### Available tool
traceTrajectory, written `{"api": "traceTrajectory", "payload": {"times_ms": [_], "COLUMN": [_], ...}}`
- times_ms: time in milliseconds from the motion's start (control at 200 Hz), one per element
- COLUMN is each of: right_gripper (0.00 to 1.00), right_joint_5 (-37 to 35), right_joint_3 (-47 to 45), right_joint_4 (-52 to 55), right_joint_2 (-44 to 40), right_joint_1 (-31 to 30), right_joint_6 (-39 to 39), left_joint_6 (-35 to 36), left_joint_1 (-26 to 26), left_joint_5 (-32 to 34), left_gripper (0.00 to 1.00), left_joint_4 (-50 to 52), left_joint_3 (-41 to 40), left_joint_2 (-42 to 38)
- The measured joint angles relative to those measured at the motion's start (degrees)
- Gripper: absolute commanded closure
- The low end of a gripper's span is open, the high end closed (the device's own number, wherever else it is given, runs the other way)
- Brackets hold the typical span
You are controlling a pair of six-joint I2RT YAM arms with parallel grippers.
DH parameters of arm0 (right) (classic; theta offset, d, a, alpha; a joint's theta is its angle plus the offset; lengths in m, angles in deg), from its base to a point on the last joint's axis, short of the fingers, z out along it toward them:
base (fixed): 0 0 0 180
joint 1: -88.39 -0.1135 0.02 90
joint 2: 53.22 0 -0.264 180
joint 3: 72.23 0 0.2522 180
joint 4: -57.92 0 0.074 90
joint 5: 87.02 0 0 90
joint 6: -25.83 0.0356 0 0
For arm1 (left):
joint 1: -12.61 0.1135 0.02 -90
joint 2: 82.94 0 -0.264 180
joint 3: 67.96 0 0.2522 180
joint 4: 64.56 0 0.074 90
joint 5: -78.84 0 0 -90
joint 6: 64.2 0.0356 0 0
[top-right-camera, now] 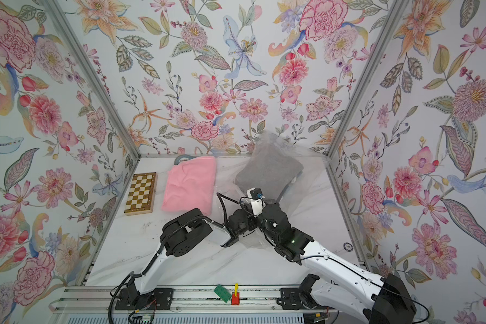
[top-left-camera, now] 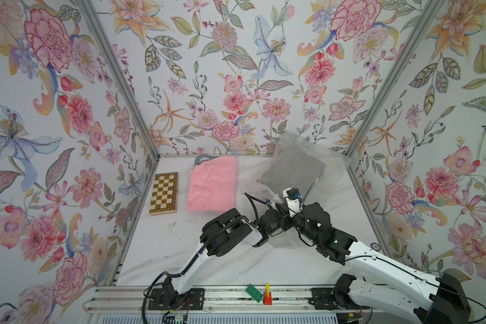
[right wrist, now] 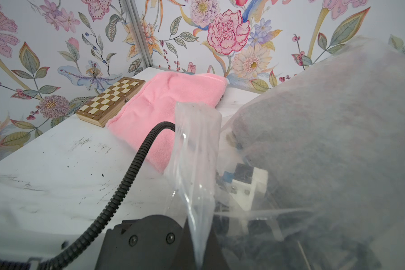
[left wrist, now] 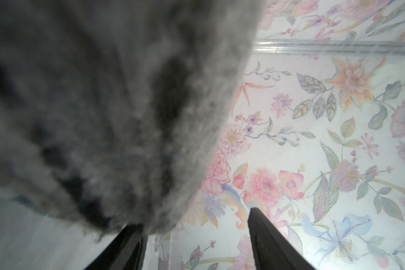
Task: Take the blanket out of the vacuum bag
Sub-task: Take out the blanket from the vacuum bag.
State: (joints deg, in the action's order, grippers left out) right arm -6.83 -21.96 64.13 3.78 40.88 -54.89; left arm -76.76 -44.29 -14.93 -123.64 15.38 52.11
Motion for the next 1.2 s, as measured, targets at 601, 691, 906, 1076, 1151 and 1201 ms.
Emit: {"api": "traceTrajectory", "payload": {"times_ms": [601, 691, 906, 1076, 1151, 1201], "right_gripper": [1.00, 1.00, 1.00, 1.00, 1.00, 1.00], "right_joint_5": [0.44, 0.59, 0.66, 1.01, 1.01, 1.01], "right_joint_3": [-0.63, -0.63, -0.63, -0.63, -0.63, -0.63], "right_joint_4": [-0.04, -0.04, -0.04, 0.00, 0.00, 0.00], "right_joint_2": [0.02, 0.02, 0.02, 0.02, 0.00, 0.00], "right_joint_1": [0.02, 0.00, 0.02, 0.02, 0.02, 0.02], "right_joint_6": [1.09, 1.27, 1.68, 1.70, 1.70, 1.70], "left_joint_6": [-1.90, -1.86, -1.75, -1.18, -1.16, -1.18], "left_joint_1": [0.98, 1.11, 1.14, 1.14, 1.11, 1.11], "left_joint_5": [5.05, 6.16, 9.14, 10.25, 10.29, 10.43], "left_gripper": [0.39, 0.41, 0.42, 0.46, 0.48, 0.48], "left_joint_4": [3.87, 3.87, 3.34, 2.03, 1.49, 0.94], "left_joint_3": [-0.07, -0.07, -0.07, -0.02, -0.02, -0.02], "left_joint_2": [0.52, 0.52, 0.52, 0.50, 0.50, 0.50]}}
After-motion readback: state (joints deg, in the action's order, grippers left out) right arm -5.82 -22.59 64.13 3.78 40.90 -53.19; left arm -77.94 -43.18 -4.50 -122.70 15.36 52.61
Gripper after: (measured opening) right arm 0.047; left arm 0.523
